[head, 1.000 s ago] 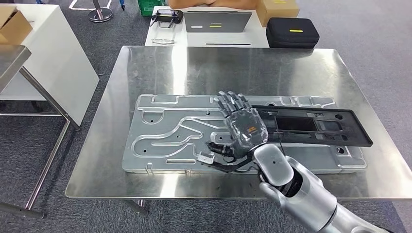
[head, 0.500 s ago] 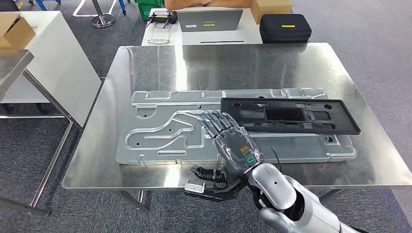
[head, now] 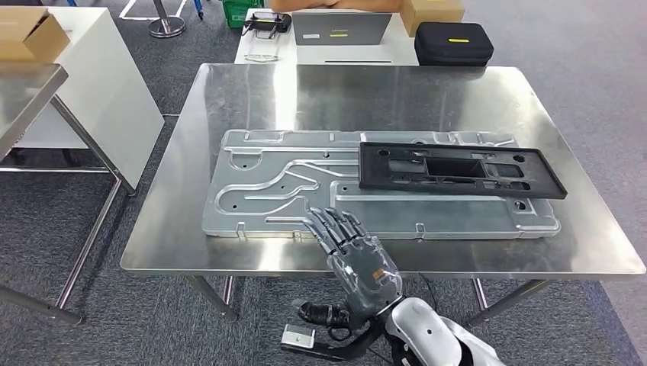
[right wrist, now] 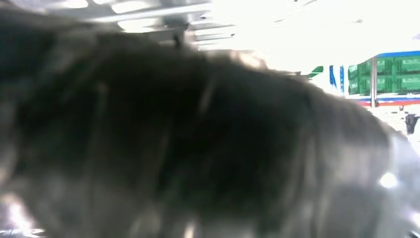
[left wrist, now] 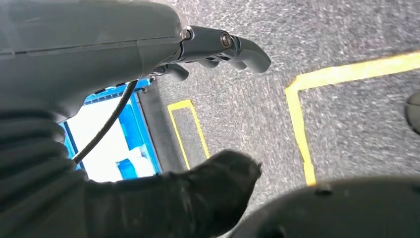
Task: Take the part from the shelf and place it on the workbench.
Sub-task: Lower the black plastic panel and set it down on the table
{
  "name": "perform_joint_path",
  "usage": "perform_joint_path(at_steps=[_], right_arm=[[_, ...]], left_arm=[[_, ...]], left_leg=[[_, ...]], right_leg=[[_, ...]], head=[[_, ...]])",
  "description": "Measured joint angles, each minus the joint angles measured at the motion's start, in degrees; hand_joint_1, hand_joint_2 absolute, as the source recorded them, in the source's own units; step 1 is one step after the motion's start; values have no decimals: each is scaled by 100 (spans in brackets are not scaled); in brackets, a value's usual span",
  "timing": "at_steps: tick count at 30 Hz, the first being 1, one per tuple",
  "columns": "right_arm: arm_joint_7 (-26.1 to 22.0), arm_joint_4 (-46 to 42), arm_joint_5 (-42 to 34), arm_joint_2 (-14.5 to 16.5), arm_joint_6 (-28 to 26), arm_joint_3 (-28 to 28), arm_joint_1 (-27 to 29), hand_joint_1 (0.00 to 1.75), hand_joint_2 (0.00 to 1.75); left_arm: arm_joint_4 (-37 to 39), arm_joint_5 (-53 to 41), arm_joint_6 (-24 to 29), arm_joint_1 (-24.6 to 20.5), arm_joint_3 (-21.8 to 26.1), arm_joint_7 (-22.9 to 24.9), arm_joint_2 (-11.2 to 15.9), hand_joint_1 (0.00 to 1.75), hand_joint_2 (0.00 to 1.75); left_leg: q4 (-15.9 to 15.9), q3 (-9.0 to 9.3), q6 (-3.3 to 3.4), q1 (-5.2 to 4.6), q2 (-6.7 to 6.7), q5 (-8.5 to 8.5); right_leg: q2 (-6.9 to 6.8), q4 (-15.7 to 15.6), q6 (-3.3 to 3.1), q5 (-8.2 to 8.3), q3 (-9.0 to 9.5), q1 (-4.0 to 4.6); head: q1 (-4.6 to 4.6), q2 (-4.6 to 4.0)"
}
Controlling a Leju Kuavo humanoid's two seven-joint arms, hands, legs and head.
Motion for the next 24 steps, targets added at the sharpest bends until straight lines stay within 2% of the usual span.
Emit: perform_joint_path(at_steps=[2,3,4,5,6,8,9,10,12,13,14,15,17,18,19,20,21,23,24], right_arm=[[69,16,87,57,23,64,-18,0,0],[108,19,120,74,41,96,-35,0,0],[145,19,136,80,58,120,-50,0,0],[171,18,141,82,68,140,-60,0,0],[187,17,141,84,70,155,-63,0,0],[203,6,141,85,66,174,-67,0,0],[208,-7,141,85,62,180,-70,0,0],[209,-20,141,85,59,184,-76,0,0],[211,-42,141,86,56,192,-85,0,0],[212,-48,141,86,56,195,-89,0,0],[213,-52,141,88,56,198,-91,0,0],[214,-58,141,92,56,200,-92,0,0],[214,-63,139,101,54,203,-84,0,0],[217,-65,134,103,45,204,-65,0,0],[223,-66,119,102,34,205,-29,0,0],[228,-72,78,90,12,205,36,0,0],[228,-85,17,62,-29,197,142,0,0],[186,-134,-111,-41,-186,141,470,0,0],[143,-160,-147,-111,-298,84,674,0,0]], left_arm=[[0,1,-20,-5,-1,-80,3,0,175],[-1,-10,-34,-6,-1,-128,2,0,175],[-1,-23,-42,-9,-2,-161,-3,0,175],[-1,-34,-48,-13,-4,-177,-12,0,175],[-1,-41,-50,-16,-5,-184,-22,0,175],[-1,-45,-51,-23,-7,-192,-49,0,175],[-1,-47,-51,-24,-7,-195,-59,0,175],[-2,-47,-51,-28,-8,-197,-68,0,175],[-1,-48,-50,-34,-9,-203,-75,0,175],[-1,-48,-50,-37,-9,-207,-74,0,175],[-1,-48,-49,-39,-9,-210,-72,0,175],[0,-48,-49,-39,-9,-213,-69,0,175],[0,-50,-48,-39,-11,-214,-66,0,175],[0,-61,-48,-40,-16,-218,-66,0,175],[0,-78,-47,-41,-26,-221,-66,0,175],[0,-106,-43,-41,-42,-212,-65,0,175],[0,-142,-36,-40,-67,-189,-62,0,175],[0,-204,-13,-33,-121,-127,-52,0,175],[0,-225,-2,-24,-142,-114,-46,0,175]], left_leg=[[11,-114,64,-28,19,90],[28,-184,77,-47,22,130],[48,-251,83,-69,22,165],[71,-313,85,-90,20,195],[96,-367,83,-110,15,220],[147,-441,65,-140,8,260],[164,-461,47,-144,10,280],[174,-470,22,-142,14,301],[162,-481,-44,-137,22,358],[170,-494,-80,-136,20,360],[221,-529,-120,-136,14,290],[361,-588,-161,-130,8,136],[940,-792,-243,-83,-1,-358],[1296,-896,-280,-53,0,-570],[1569,-951,-317,-22,2,-684],[1673,-915,-350,7,3,-678],[1563,-771,-381,35,4,-570],[820,-232,-427,80,0,-321],[463,9,-414,77,-17,-260]], right_leg=[[6,685,-7,-534,-228,3],[6,1028,-9,-722,-316,9],[7,1222,-16,-793,-327,18],[8,1217,-33,-759,-237,30],[9,970,-70,-639,-20,51],[4,194,-182,-421,531,110],[-2,-100,-227,-342,713,141],[-8,-253,-258,-316,791,164],[-14,-326,-290,-254,769,180],[-23,-373,-312,-219,761,162],[-32,-412,-344,-168,738,138],[-41,-450,-375,-105,707,113],[-50,-471,-410,-1,601,95],[-52,-465,-405,44,536,94],[-55,-456,-391,85,471,89],[-59,-440,-369,122,405,80],[-65,-417,-345,151,346,66],[-82,-347,-286,186,243,33],[-89,-313,-251,201,204,25]], head=[[0,1],[-1,1],[-1,0],[-1,-1],[-1,-1],[-6,-1],[-2,0],[1,0],[11,0],[11,0],[9,0],[8,0],[5,1],[5,1],[4,1],[4,0],[3,-1],[2,0],[3,0]])
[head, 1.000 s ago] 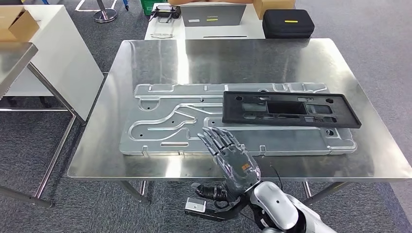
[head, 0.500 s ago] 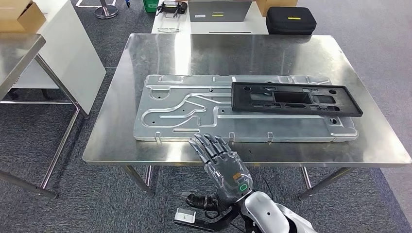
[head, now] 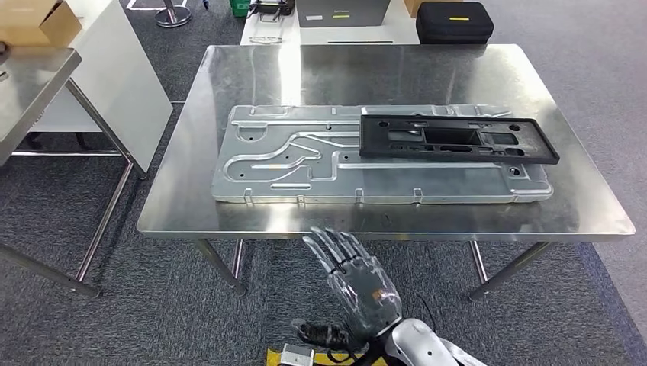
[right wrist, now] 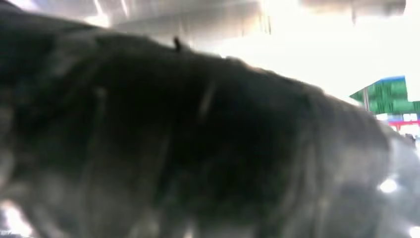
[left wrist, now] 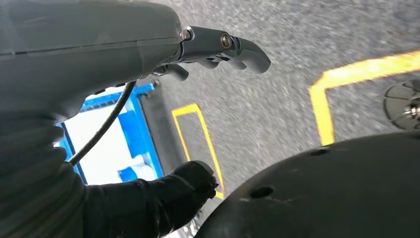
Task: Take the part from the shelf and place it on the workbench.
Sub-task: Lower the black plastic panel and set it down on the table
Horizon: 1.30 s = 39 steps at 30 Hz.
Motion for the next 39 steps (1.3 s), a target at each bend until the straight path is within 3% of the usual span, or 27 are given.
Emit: perform_joint_path(at_steps=[2,5,7,9,10,11,12,14,15,17,19,21,24,25,26,27,28,29,31,33,35,36,37,39], right_arm=[[-100,-40,-27,-125,-195,-136,394,0,0],[-200,-57,-84,-236,-267,-304,856,0,0],[-250,-46,-202,-274,-197,-376,1096,0,0],[-297,19,-398,-298,-108,-439,1253,0,0],[-310,85,-515,-312,-68,-470,1311,0,0],[-309,169,-627,-327,-35,-498,1368,0,0],[-270,279,-739,-336,-10,-520,1431,0,0],[-59,592,-887,-336,-5,-536,1536,0,0],[96,823,-947,-332,-32,-538,1564,0,0],[347,1439,-1139,-295,-121,-539,1579,0,0],[488,2276,-1501,-188,-220,-546,1575,0,0],[508,3221,-1929,16,-296,-584,1550,0,0],[123,5048,-2882,503,-330,-812,1377,0,0],[-20,5735,-3331,693,-246,-975,1307,0,0],[-112,6356,-3777,863,-101,-1178,1261,0,0],[-161,6906,-4170,1009,75,-1410,1239,0,0],[-192,7344,-4441,1127,227,-1629,1234,0,0],[-231,7725,-4639,1219,343,-1824,1230,0,0],[-369,8372,-5080,1394,477,-2233,1208,0,0],[-623,8858,-5728,1585,441,-2742,1201,0,0],[-850,9208,-6298,1789,169,-3292,1226,0,0],[-912,9353,-6504,1894,-17,-3549,1235,0,0],[-938,9477,-6650,1988,-196,-3780,1236,0,0],[-1002,9661,-6853,2153,-481,-4172,1218,0,0]], left_arm=[[0,-24,16,23,-26,-13,7,0,175],[0,-28,8,29,-53,-74,14,0,175],[0,-8,-14,13,-62,-149,20,0,175],[0,13,-27,-6,-66,-178,23,0,175],[0,18,-32,-14,-69,-149,23,0,175],[0,20,-35,-21,-75,-101,21,0,175],[0,22,-37,-27,-82,-48,19,0,175],[0,22,-41,-32,-97,16,17,0,175],[0,17,-44,-30,-105,25,17,0,175],[0,-9,-52,-22,-125,27,19,0,175],[0,-34,-66,-32,-145,27,23,0,175],[0,-41,-81,-55,-164,19,39,0,175],[-2,-39,-89,-81,-211,1,54,0,175],[-7,-35,-87,-86,-229,-2,56,0,175],[-15,-27,-84,-91,-244,-3,59,0,175],[-27,-17,-80,-95,-258,-4,63,0,175],[-39,-4,-76,-98,-267,-6,69,0,175],[-50,16,-67,-98,-273,-7,74,0,175],[-60,109,-30,-85,-272,-13,89,0,175],[-61,268,21,-63,-238,-32,85,0,175],[-61,412,69,-57,-173,-43,44,0,175],[-61,458,92,-60,-142,-40,21,0,175],[-60,492,109,-55,-115,-37,0,0,175],[-59,538,134,-36,-79,-19,-38,0,175]], left_leg=[[-372,206,74,-27,-30,-14],[-415,149,252,-44,-16,62],[-453,74,377,-39,14,165],[-441,-37,445,-67,40,251],[-427,-97,457,-83,47,292],[-411,-156,461,-98,51,328],[-391,-214,459,-110,60,361],[-344,-306,448,-128,90,405],[-317,-336,434,-142,110,422],[-293,-356,381,-155,156,460],[-311,-356,305,-158,219,507],[-231,-401,225,-150,201,391],[584,-654,157,-129,90,-342],[921,-728,148,-125,78,-534],[1127,-737,146,-125,73,-596],[1143,-652,152,-125,68,-536],[933,-460,170,-126,46,-388],[554,-188,203,-129,-22,-223],[-222,301,275,-136,-244,-82],[-525,444,311,-150,-339,-89],[-586,414,353,-141,-221,-4],[-628,397,396,-127,-147,49],[-667,368,442,-110,-70,110],[-687,271,497,-102,88,200]], right_leg=[[-5,39,83,40,-40,1],[24,54,212,51,-65,-10],[56,379,252,-306,-191,-24],[75,1065,267,-836,-407,-20],[80,1377,272,-984,-477,-15],[85,1539,269,-1010,-469,-9],[87,1492,254,-922,-351,-3],[24,837,198,-645,161,20],[-49,440,161,-569,420,47],[-146,-12,87,-541,665,102],[-96,-77,9,-487,630,119],[-35,-136,-71,-386,562,89],[66,-167,-151,-222,378,70],[108,-156,-153,-172,310,73],[147,-140,-146,-130,244,75],[184,-118,-135,-95,181,77],[223,-92,-123,-67,125,79],[266,-62,-110,-40,76,79],[363,-19,-66,26,-7,83],[468,-21,-1,114,-54,71],[547,-37,68,177,-82,68],[502,19,89,104,-118,76],[422,168,105,-68,-182,80],[235,781,139,-609,-381,60]], head=[[3,1],[5,2],[7,1],[6,1],[6,1],[6,2],[6,1],[6,1],[6,1],[5,1],[4,1],[3,2],[0,1],[0,1],[0,1],[-1,1],[0,1],[0,2],[1,1],[2,0],[3,1],[6,1],[9,1],[13,1]])
